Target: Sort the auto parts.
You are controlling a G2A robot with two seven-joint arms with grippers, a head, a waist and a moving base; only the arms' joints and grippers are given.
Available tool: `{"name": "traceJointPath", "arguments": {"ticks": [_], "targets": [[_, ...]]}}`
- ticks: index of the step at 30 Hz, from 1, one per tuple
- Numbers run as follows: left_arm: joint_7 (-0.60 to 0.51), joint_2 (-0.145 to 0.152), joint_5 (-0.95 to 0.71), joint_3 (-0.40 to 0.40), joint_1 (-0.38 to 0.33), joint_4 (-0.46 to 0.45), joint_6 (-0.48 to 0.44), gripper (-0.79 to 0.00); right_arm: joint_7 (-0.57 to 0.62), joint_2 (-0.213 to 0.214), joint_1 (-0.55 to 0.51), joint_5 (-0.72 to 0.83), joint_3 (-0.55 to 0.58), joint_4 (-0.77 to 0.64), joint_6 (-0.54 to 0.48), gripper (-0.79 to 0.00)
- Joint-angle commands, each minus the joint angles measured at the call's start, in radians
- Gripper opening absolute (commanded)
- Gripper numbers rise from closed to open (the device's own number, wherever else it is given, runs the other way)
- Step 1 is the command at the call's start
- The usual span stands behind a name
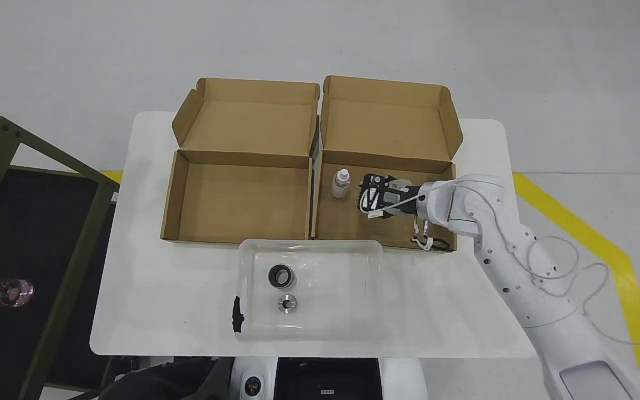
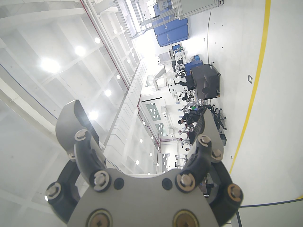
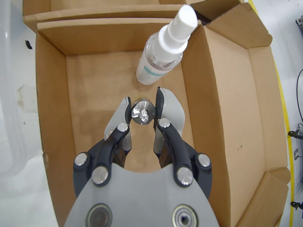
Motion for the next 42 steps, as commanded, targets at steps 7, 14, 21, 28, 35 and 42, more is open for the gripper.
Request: {"name": "traceJointPath", "arguments": {"ticks": [7,14,21,28,35,42], "targets": [[0.0,0.0,0.0,0.0,0.0,0.0,0.0,0.0,-0.016,-0.016,0.029,-0.033,-0.057,0.074,0.031,-0.767],[0.0,0.0,0.0,0.0,0.0,0.0,0.0,0.0,-0.039,-0.022,0.035,-0.021,-0.062,0.096,0.065,0.0],[0.0,0.0,0.0,0.0,0.0,0.0,0.0,0.0,-0.046,-0.012,-0.001,0.041,0.0,0.038,0.099,0.0],[0.0,0.0,0.0,0.0,0.0,0.0,0.0,0.0,-0.019,0.008,-0.102,0.15,0.091,-0.117,0.131,0.0],[0.0,0.0,0.0,0.0,0.0,0.0,0.0,0.0,-0.014,0.023,-0.231,0.205,0.138,-0.328,0.161,0.0],[0.0,0.0,0.0,0.0,0.0,0.0,0.0,0.0,-0.041,0.025,-0.318,0.182,0.116,-0.475,0.19,0.0]]}}
